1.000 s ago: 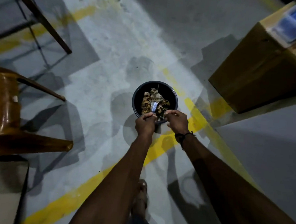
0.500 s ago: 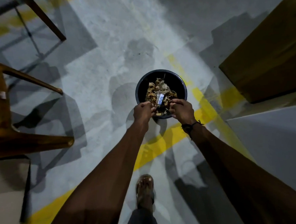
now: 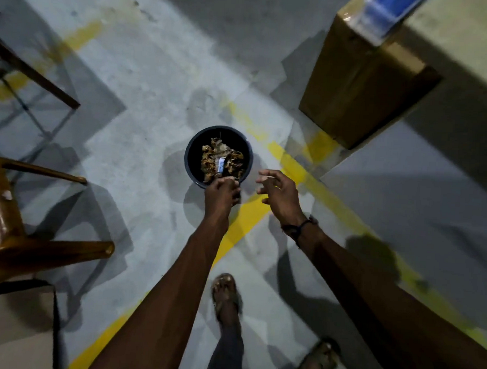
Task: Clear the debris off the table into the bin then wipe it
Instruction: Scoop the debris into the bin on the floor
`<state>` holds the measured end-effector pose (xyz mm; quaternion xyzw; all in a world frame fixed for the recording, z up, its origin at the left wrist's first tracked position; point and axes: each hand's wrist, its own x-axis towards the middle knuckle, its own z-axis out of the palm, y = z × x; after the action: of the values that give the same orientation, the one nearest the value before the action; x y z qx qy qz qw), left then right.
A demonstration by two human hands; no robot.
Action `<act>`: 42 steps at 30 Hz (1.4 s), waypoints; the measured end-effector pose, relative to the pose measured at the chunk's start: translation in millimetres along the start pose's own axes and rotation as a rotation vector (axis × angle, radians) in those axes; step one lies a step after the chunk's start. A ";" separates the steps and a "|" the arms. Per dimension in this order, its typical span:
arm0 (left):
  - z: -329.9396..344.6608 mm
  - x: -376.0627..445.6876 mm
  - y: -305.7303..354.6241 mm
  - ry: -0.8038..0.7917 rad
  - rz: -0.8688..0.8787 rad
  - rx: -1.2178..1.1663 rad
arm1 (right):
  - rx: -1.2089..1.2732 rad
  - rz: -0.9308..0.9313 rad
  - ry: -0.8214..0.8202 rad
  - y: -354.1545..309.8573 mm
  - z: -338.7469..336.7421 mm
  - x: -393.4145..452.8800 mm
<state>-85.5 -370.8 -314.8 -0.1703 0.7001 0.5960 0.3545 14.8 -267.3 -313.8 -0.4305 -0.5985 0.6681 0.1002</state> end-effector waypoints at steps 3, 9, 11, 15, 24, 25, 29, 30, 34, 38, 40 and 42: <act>29.3 -55.2 12.5 -0.060 0.027 0.042 | -0.003 -0.027 0.022 -33.6 -46.6 -47.0; 96.1 -186.8 33.1 -0.183 0.059 0.096 | 0.016 -0.095 0.107 -100.8 -166.1 -148.1; 120.3 -236.6 38.5 -0.230 0.063 0.101 | -0.003 -0.107 0.158 -117.0 -211.1 -183.8; 162.4 -325.8 44.9 -0.302 0.055 0.114 | -0.023 -0.128 0.250 -143.1 -290.0 -250.5; 255.4 -505.4 50.7 -0.495 0.140 0.213 | 0.072 -0.131 0.495 -183.3 -448.2 -370.2; 265.6 -518.2 51.6 -0.517 0.153 0.229 | 0.088 -0.137 0.538 -186.7 -462.3 -377.8; 310.4 -548.0 61.0 -0.594 0.229 0.321 | 0.144 -0.132 0.684 -194.6 -504.3 -390.5; 323.9 -551.6 64.2 -0.610 0.251 0.352 | 0.156 -0.131 0.707 -195.4 -514.8 -389.3; 377.9 -549.5 74.1 -0.650 0.332 0.427 | 0.183 -0.099 0.780 -195.3 -550.5 -376.4; 441.9 -523.7 75.1 -0.699 0.461 0.555 | 0.147 -0.059 0.863 -185.8 -590.9 -349.2; 473.3 -507.0 67.8 -0.721 0.570 0.668 | 0.124 -0.018 0.936 -177.6 -612.0 -331.6; 493.7 -491.8 56.7 -0.773 0.698 0.797 | 0.044 0.026 1.034 -163.6 -628.4 -316.8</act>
<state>361.6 23.2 50.8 0.4378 0.7035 0.3894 0.4021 582.3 18.4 30.2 -0.7096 -0.4513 0.3816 0.3836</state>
